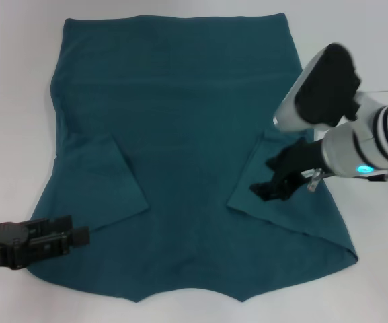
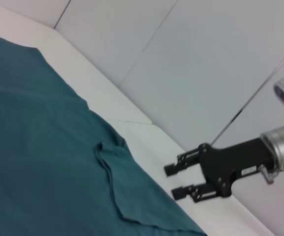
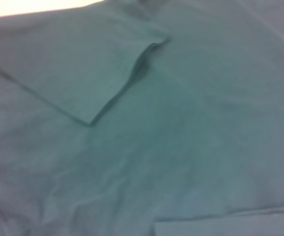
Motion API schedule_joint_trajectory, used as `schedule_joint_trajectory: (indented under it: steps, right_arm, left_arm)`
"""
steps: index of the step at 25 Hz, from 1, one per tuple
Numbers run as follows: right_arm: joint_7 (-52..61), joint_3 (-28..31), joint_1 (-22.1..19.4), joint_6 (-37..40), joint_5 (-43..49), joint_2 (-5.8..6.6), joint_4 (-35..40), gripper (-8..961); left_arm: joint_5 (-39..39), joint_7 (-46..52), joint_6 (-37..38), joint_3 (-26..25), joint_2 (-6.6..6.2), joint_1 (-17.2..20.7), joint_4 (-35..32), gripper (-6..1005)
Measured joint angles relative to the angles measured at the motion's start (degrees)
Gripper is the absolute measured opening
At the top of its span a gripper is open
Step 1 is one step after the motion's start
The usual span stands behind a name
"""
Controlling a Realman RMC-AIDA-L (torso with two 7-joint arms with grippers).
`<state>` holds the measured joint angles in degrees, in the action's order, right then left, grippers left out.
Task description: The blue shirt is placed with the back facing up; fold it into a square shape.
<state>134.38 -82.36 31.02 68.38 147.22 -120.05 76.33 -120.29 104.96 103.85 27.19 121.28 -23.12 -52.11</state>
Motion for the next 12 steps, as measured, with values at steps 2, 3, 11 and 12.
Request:
schedule_joint_trajectory:
  steps: [2, 3, 11, 12]
  right_arm:
    - [-0.26, 2.32, -0.1, 0.57, -0.21, 0.04, 0.0, 483]
    - [-0.51, 3.35, -0.16, 0.96, -0.43, 0.06, 0.01, 528]
    - [-3.55, 13.22, 0.24, 9.15, -5.65, 0.29, 0.0, 769]
    - [-3.62, 14.01, 0.4, 10.25, -5.98, 0.31, 0.21, 803]
  left_arm:
    - [-0.09, 0.01, -0.04, -0.05, -0.02, 0.12, -0.13, 751]
    - [-0.18, 0.27, -0.26, -0.31, -0.04, 0.34, -0.52, 751]
    - [-3.91, 17.59, -6.05, -4.07, -0.02, 1.45, -7.79, 751]
    - [-4.44, 19.44, -6.11, -4.25, 0.05, 1.69, -9.07, 751]
